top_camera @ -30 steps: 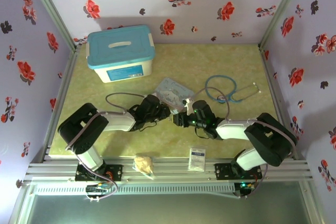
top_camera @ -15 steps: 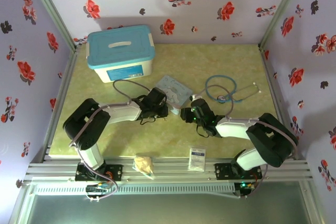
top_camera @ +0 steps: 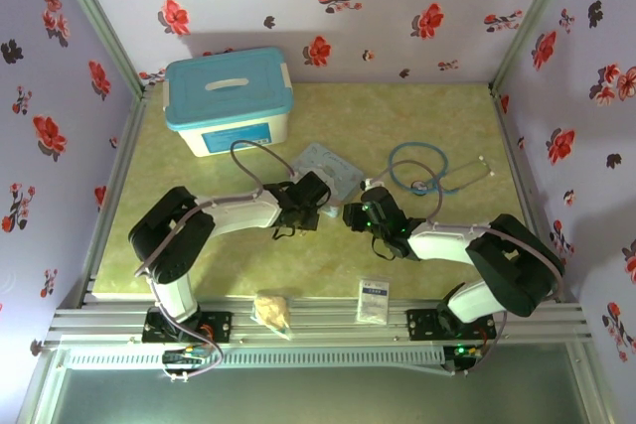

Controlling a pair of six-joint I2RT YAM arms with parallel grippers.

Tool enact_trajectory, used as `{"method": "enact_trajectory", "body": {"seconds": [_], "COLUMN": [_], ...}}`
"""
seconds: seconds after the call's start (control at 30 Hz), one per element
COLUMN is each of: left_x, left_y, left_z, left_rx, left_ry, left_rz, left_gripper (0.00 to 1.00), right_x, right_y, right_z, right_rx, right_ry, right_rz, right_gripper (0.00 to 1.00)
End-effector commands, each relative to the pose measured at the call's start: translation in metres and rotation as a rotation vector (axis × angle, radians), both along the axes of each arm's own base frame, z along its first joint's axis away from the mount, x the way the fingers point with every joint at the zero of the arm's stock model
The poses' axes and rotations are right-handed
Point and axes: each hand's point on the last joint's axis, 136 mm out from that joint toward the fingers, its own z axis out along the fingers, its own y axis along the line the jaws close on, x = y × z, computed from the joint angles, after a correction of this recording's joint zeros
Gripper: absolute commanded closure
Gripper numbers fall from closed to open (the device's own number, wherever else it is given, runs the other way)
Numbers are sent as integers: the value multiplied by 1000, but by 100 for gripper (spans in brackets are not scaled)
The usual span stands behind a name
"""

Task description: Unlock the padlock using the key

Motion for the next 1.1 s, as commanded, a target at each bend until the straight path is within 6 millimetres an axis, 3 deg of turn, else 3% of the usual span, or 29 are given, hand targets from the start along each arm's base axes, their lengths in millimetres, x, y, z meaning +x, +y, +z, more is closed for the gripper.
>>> {"method": "enact_trajectory", "body": {"seconds": [0.0,0.47,0.7,0.9,1.07], "left_x": [-6,-20,-28,-30,-33], "left_y": [8,1,-3,3,-4], "left_z": [1,13,0,9,9], "left_rx": [107,251,230,331,394], "left_ry": [-16,-65,-29,-65,-86], "left_rz": [-33,-74,-79,-95,-137], "left_gripper": [75,70,74,75,74], "right_x": [9,7,7,6,6], "right_y": [0,0,0,1,-1], "right_z": [6,0,-5,-6,-6], "right_rx": [3,9,5,8,3], "right_ry": [-12,2,8,14,13], "right_rz": [-28,-30,-32,-30,-37], "right_gripper": [69,70,70,70,70]}}
